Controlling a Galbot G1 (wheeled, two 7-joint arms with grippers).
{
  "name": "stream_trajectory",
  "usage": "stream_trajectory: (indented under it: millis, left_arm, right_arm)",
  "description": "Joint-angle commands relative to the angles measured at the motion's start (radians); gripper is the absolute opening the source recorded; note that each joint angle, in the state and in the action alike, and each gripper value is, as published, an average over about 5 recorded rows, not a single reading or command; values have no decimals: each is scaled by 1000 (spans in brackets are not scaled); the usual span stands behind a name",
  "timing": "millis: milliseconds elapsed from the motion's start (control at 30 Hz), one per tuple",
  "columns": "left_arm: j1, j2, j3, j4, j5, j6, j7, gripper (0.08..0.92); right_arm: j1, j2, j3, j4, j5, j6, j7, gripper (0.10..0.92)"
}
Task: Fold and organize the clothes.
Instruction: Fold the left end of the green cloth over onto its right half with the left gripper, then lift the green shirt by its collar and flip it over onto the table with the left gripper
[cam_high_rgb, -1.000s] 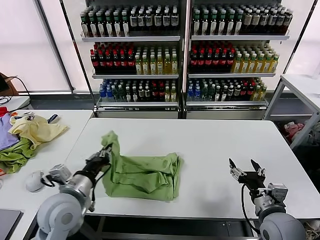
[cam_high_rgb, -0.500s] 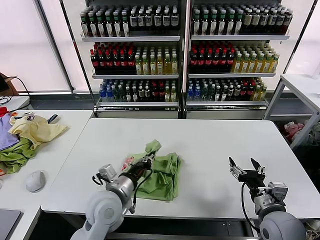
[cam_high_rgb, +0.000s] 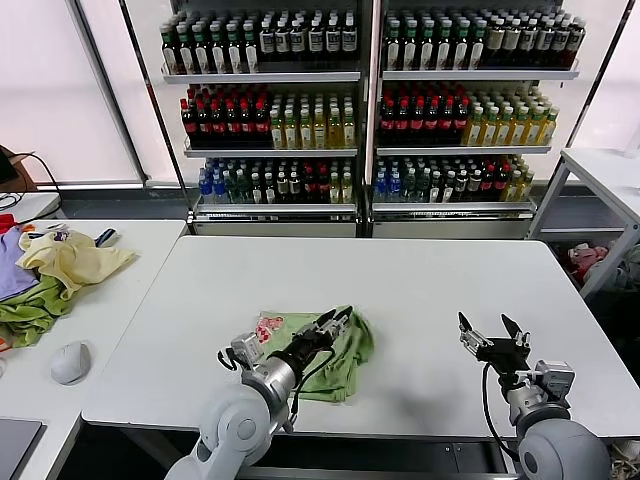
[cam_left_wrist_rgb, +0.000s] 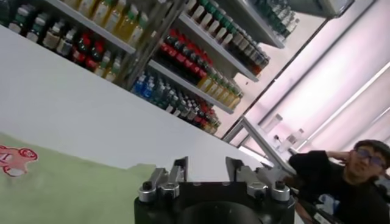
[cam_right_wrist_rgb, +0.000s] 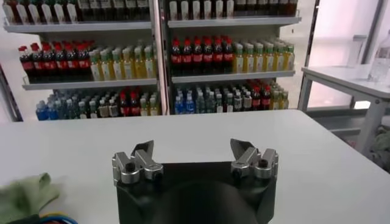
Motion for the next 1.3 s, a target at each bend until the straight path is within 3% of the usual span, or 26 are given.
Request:
stream_trajectory:
  millis: [33,233,333,633,867,1000,1300]
  left_arm:
    - [63,26,-75,-35,120,-75,29,615]
    - [127,91,-150,50,431,-183,-25,778]
    - [153,102,-153,107,566,-217,-49,815]
    - [149,66,-106,223,687,-177,-68,823]
    - [128,44,-72,243,700,-133,-67,822]
    - [129,46,-67,227,678,-109,-63,757]
    - [138,63,-92,179,491,-68,-30,499]
  right_arm:
    - [3,0,-1,-4,0,0,0,823]
    - [15,1,-7,-13,0,3,-1,823]
    - [21,3,-10,-17,-1,3,0,823]
    - [24,0,-10,-20,-1,3,0,823]
    - [19,-6,-1,-16,3,3,-1,823]
    - [18,-8,4,-14,6,2,-1,823]
    - [22,-7,4,-13,8,2,-1,823]
